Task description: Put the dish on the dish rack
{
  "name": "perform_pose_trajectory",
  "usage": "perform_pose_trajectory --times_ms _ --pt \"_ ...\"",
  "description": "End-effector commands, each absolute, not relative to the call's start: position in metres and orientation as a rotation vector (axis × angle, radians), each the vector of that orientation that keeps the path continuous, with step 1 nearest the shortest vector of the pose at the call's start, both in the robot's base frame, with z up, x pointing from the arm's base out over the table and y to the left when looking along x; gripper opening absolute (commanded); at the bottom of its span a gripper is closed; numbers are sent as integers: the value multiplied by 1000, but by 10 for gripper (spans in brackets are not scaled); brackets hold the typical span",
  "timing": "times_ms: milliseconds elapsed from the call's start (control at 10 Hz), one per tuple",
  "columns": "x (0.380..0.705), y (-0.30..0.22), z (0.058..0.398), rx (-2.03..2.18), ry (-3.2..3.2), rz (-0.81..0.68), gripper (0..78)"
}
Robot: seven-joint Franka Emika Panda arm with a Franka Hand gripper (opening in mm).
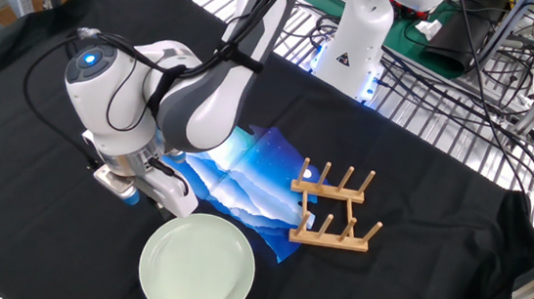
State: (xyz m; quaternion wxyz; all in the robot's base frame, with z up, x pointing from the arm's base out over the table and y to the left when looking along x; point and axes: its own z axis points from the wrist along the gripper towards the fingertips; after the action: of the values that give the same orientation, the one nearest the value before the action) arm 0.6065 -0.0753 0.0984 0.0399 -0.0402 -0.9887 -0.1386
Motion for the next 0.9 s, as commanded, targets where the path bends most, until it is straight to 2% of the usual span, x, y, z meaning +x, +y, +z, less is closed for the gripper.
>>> perform_pose_trajectory --times_ms 100,200,300,900 --pt "608 -76 98 -122 -3033 -437 0" --pt "608 -76 98 -123 -3033 -437 0" --pt "608 -76 98 -123 -3033 -437 774" --pt "608 -76 98 -123 -3033 -437 774"
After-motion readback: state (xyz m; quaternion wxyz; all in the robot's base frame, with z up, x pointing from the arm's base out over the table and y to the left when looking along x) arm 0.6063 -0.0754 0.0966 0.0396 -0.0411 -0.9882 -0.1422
